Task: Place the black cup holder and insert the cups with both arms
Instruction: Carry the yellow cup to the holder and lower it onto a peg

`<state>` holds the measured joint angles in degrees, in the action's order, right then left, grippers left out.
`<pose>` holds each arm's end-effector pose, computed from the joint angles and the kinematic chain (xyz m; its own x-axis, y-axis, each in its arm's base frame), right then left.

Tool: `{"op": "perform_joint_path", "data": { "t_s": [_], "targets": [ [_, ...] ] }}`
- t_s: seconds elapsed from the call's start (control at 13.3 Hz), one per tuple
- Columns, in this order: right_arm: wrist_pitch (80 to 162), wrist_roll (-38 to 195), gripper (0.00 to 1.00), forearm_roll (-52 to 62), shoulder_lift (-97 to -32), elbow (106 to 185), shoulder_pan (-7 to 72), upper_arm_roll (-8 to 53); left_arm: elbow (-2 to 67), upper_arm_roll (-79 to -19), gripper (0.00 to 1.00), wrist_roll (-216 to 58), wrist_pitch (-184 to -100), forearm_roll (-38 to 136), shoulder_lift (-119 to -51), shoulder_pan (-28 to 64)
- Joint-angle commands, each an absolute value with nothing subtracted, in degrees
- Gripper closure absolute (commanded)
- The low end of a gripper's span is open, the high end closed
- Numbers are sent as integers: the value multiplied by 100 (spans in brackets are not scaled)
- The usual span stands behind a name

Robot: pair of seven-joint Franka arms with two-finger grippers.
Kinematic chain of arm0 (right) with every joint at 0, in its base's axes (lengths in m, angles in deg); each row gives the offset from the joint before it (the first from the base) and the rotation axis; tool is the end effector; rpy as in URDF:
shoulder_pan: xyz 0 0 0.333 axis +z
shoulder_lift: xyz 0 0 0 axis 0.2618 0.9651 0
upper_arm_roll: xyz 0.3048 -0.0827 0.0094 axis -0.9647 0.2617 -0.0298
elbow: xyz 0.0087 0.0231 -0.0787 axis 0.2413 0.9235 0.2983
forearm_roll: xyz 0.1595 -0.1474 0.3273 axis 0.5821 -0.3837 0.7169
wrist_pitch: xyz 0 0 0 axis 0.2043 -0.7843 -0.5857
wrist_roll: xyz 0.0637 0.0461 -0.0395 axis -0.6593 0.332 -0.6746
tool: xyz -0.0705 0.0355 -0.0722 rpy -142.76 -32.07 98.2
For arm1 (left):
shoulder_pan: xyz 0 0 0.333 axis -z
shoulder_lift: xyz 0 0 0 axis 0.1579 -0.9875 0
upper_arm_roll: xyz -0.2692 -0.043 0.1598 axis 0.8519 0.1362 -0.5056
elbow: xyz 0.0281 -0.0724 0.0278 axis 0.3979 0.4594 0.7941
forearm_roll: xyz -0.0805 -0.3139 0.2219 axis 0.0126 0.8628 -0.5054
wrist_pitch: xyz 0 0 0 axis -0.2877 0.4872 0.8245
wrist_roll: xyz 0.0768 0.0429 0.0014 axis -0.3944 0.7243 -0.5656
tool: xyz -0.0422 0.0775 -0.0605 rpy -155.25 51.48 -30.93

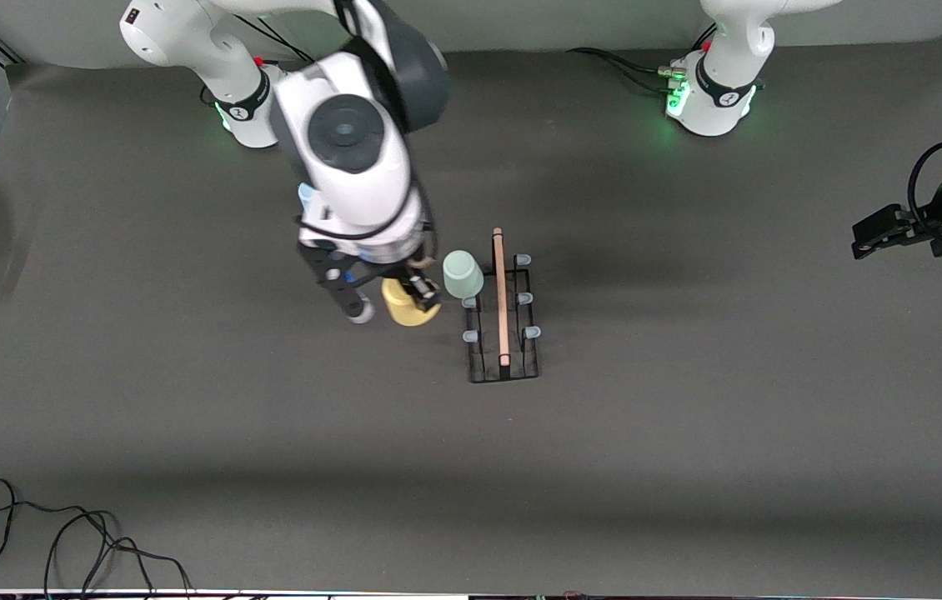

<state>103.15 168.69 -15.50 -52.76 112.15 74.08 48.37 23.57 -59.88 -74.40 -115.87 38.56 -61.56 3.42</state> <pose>0.5615 0.4501 0.4788 0.5840 -0.8114 0.0224 -0.8114 -0.5844 -0.0135 0.5646 -0.0102 0.5987 0.9993 0.0039 -0.0363 0.0030 -0.9997 -0.0250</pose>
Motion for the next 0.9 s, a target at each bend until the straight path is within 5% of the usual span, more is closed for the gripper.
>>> {"op": "perform_joint_path", "data": {
  "t_s": [0.0,0.82],
  "targets": [
    [10445,17505,99,-1424,-4735,10508,7240,4611,2406,-6014,0,-7367,-11569,3877,-6059,355],
    [11009,17436,99,-1468,-4259,10736,7143,4417,2389,-6023,0,-7349,-11657,3868,-6103,328]
  ]
}}
